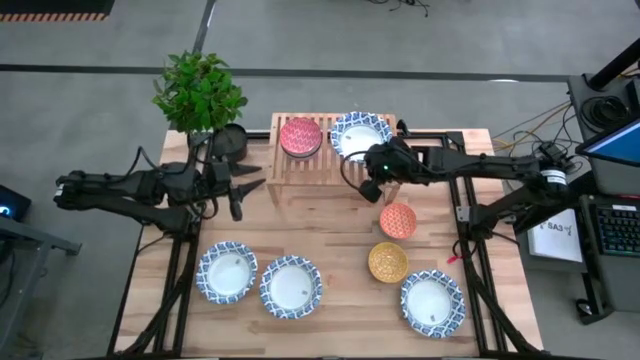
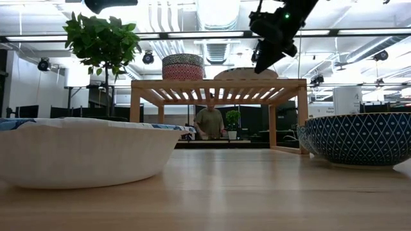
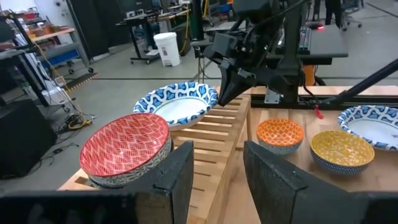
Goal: Place and stack bowls onto a shelf
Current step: Put the white patterned bowl on the shelf, then stack the yellow bowl on top of the red bowl on the shelf
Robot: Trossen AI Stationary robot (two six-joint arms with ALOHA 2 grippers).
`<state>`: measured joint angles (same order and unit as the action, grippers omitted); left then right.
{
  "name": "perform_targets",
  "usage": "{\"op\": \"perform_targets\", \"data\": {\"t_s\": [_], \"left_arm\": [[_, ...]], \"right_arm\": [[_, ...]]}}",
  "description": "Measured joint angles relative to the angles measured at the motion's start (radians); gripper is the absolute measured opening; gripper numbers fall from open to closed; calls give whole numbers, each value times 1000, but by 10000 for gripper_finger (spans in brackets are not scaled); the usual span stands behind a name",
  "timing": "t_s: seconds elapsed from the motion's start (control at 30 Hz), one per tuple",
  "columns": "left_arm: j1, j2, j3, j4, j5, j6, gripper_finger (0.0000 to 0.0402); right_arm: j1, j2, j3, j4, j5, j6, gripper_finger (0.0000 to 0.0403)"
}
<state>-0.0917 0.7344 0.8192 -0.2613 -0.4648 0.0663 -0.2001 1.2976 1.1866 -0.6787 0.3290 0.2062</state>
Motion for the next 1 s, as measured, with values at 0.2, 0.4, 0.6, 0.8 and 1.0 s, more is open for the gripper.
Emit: {"op": "perform_targets", "data": {"t_s": [0.2,0.4,0.6,0.8,1.0], "left_arm": [[0,-11,-42,1,0,-8,123],[0,-19,-112,74,-1,-41,123],[0,-30,-151,101,-1,-29,123],[0,-51,-160,67,-1,-27,123],[0,-57,-194,67,1,-63,123]], "right_arm": [[29,-1,37,-25,-104,37,9],[102,-19,62,-71,-225,218,9],[218,8,98,-107,-315,400,9],[324,108,230,-237,-327,561,9],[380,263,374,-494,-340,674,9]]}}
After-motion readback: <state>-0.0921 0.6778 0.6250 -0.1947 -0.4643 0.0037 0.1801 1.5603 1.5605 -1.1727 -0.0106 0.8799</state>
